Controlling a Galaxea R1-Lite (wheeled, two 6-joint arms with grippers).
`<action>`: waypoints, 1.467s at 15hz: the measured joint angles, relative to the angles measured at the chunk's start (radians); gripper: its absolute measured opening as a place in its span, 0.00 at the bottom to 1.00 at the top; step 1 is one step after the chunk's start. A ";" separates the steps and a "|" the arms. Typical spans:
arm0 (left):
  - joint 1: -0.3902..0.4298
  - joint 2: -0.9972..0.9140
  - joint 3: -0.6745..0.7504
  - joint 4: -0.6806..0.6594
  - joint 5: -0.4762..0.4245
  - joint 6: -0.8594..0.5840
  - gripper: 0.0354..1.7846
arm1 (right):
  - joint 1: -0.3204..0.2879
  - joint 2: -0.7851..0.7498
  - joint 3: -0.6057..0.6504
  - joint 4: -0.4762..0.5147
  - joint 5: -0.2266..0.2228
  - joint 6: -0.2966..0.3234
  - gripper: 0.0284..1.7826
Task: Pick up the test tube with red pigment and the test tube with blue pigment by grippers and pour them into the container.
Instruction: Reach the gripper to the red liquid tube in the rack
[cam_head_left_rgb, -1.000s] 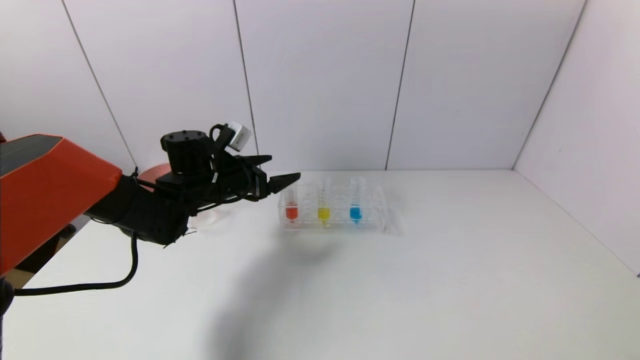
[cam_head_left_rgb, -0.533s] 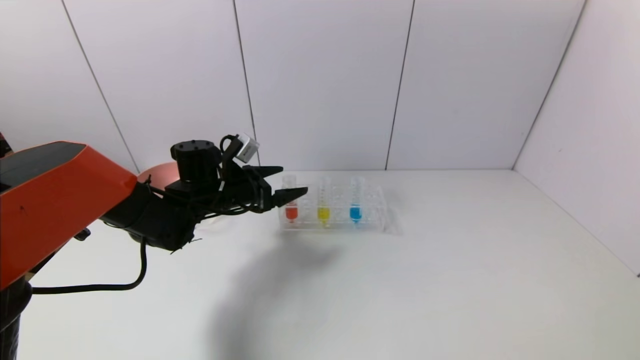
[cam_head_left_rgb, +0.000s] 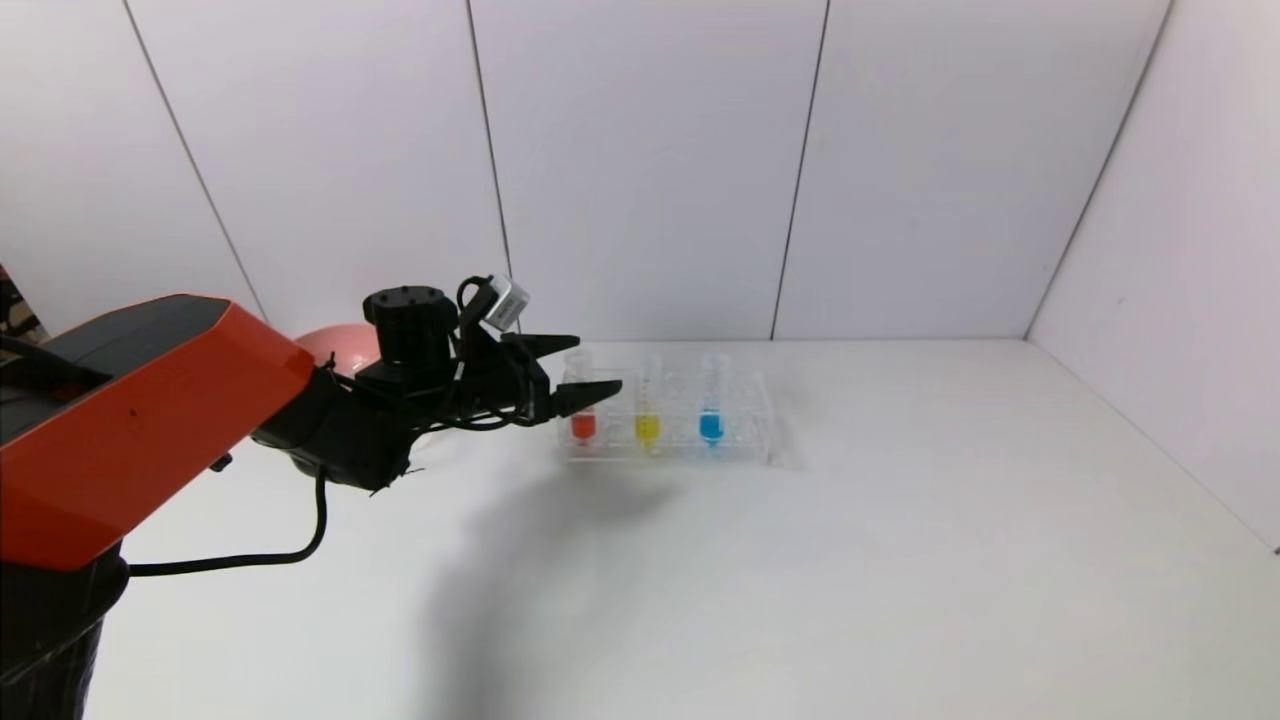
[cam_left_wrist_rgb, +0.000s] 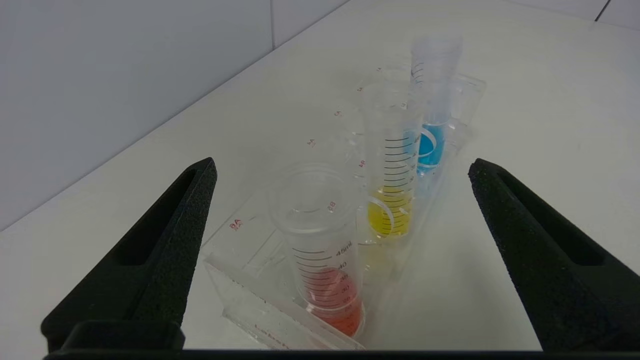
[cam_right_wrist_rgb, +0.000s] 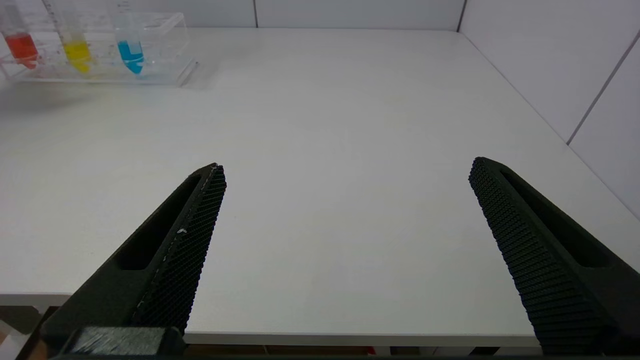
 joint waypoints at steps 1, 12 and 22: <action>0.000 0.015 -0.019 0.002 -0.002 0.000 0.99 | 0.000 0.000 0.000 0.000 0.000 0.000 1.00; 0.003 0.074 -0.071 0.008 -0.006 -0.001 0.98 | 0.000 0.000 0.000 0.000 0.000 0.000 1.00; 0.000 0.075 -0.073 0.009 -0.006 -0.002 0.27 | 0.000 0.000 0.000 0.000 0.000 0.000 1.00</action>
